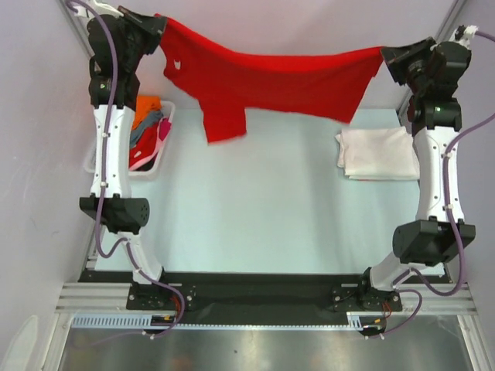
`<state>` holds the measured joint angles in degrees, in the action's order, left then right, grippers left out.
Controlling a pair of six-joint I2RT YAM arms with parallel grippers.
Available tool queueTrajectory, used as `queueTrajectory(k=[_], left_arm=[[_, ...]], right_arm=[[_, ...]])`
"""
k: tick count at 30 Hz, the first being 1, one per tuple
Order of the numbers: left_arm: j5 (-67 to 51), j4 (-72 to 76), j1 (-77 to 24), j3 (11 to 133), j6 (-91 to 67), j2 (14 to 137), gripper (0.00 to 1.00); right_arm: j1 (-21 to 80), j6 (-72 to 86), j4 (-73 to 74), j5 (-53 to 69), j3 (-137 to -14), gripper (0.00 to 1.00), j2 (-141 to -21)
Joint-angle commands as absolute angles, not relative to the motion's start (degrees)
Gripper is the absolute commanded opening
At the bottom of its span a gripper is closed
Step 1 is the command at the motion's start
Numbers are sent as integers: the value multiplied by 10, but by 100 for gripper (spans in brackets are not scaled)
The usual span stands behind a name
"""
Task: Fold and stack the t-shirts
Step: Flatten the tshirt out
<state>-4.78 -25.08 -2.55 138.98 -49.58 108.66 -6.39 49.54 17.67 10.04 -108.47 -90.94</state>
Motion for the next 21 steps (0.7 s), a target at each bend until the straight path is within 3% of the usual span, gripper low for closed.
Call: queueTrajectory(k=[1,7,14,21], left_arm=[[-130,-153,-2,1441,-564,1118,0],[-105,-61,-2,1277,-515,1100,0],[-90,83,14,876,-498,981,0],[-125,147,33,662,-495,924,0]], right_arm=[[-78,516,156,143,-1160,0,-965],[-82,551,90,218,-1118,0,-1048],[-77,520,55,233,-966,0,-1063],[-91,493,38,236,-822,0,-1038]])
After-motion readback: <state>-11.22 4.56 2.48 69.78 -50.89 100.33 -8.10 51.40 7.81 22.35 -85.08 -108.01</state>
